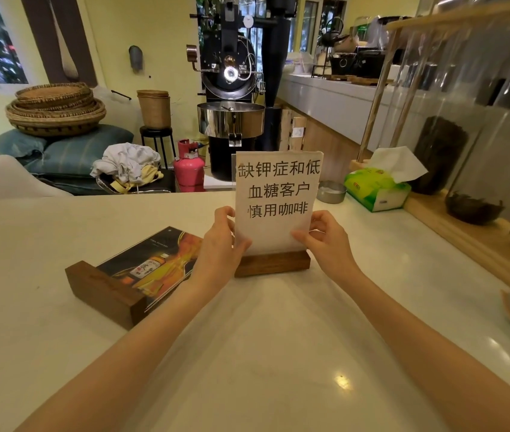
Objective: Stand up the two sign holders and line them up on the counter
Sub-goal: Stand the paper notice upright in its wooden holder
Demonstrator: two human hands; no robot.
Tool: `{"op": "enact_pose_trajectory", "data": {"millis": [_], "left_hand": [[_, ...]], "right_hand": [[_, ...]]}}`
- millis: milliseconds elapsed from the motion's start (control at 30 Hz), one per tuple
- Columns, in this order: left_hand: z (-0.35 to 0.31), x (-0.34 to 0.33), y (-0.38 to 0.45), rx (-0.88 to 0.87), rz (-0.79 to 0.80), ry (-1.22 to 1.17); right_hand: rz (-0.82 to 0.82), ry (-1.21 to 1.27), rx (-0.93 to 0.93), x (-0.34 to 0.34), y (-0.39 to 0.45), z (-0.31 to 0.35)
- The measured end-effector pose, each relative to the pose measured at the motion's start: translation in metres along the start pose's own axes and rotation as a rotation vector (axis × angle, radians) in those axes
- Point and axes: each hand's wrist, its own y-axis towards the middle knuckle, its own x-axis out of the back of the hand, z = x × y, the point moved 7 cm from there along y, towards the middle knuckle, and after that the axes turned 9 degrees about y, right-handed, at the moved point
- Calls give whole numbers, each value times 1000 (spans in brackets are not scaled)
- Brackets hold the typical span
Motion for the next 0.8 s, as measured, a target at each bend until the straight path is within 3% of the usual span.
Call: {"op": "enact_pose_trajectory", "data": {"millis": [400,600,700,800], "left_hand": [[-1,-4,-7,-25,32,-19],[5,2,-3,21,241,12],[9,23,1,95,341,-23],[18,50,6,207,454,-51]], "right_hand": [[9,-48,-1,6,-6,2],[-331,-159,243,12,-35,38],[-244,-97,307,-12,-50,56],[-30,-40,172,-54,-59,56]]}}
